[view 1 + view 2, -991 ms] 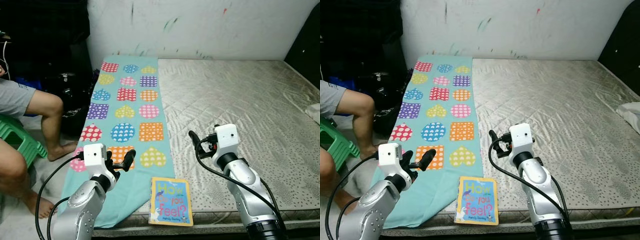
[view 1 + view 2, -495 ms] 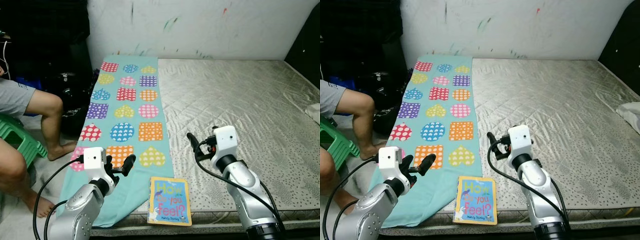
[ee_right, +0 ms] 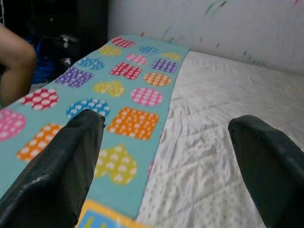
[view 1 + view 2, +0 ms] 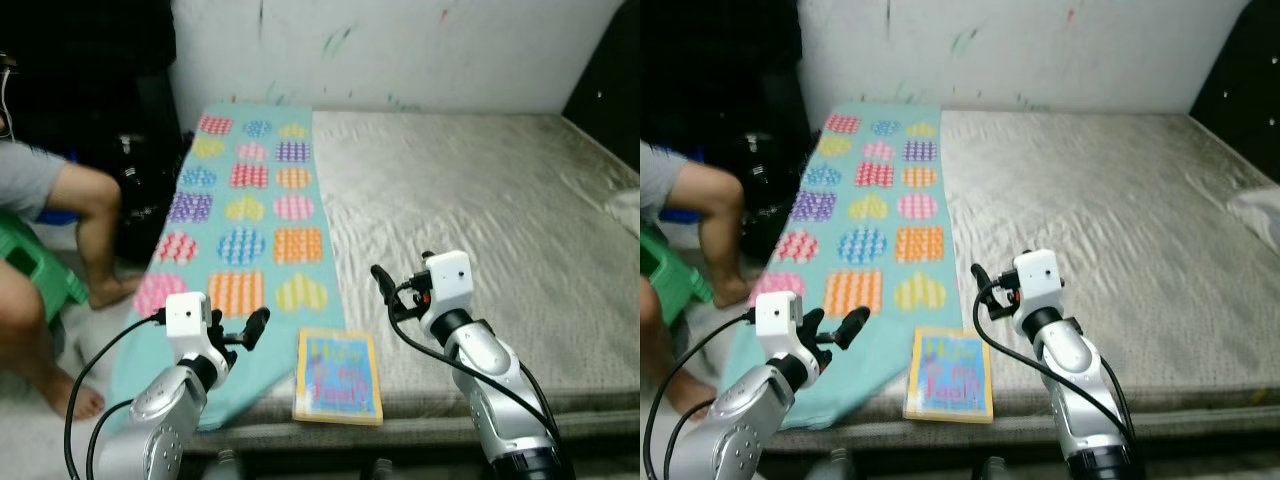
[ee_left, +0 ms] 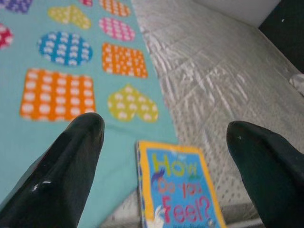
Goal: Clean up the room
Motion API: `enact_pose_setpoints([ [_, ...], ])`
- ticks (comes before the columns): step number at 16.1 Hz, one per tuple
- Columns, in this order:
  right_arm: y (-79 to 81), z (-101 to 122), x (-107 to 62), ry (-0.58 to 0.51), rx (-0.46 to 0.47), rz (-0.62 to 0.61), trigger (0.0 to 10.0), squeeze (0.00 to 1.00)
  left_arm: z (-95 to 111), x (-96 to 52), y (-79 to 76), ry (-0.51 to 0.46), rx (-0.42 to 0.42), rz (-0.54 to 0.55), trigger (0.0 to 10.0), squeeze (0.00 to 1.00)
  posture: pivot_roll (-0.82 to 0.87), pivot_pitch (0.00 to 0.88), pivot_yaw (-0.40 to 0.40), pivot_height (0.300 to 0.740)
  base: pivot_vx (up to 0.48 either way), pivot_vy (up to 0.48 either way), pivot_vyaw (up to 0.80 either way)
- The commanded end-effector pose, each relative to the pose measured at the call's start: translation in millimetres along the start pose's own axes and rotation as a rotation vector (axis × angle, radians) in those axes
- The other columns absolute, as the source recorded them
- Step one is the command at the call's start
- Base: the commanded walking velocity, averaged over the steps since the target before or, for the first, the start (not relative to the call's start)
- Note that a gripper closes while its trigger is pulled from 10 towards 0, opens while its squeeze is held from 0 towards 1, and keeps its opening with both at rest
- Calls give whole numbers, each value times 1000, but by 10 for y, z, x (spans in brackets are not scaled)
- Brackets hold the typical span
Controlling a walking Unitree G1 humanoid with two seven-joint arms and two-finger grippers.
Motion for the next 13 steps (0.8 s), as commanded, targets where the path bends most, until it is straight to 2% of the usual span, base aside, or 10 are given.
enact_pose_setpoints([
  [1,10,16,1,-2,0,8,10000,0,18,-10,37,-7,11,29,10000,0,-31,27,-40,620,0,0,0],
  [3,12,19,1,-2,-5,9,10000,0,71,-15,51,-46,10,44,10000,0,-32,31,-41,620,0,0,0],
  [13,22,23,10,-3,-18,22,10000,0,71,-26,115,-50,-21,89,10000,0,-29,38,-44,620,0,0,0],
])
Point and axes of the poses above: a point about 5 cm out from each wrist's last joint towards the gripper, its own x axis pointing out of the wrist towards the gripper, its own z axis along the axis of the wrist's last joint, y = z × x, the point moved 2 cm from there along x, pointing out of the wrist towards the gripper, and after that the axes turned 5 degrees about x, right-handed, at the moved point
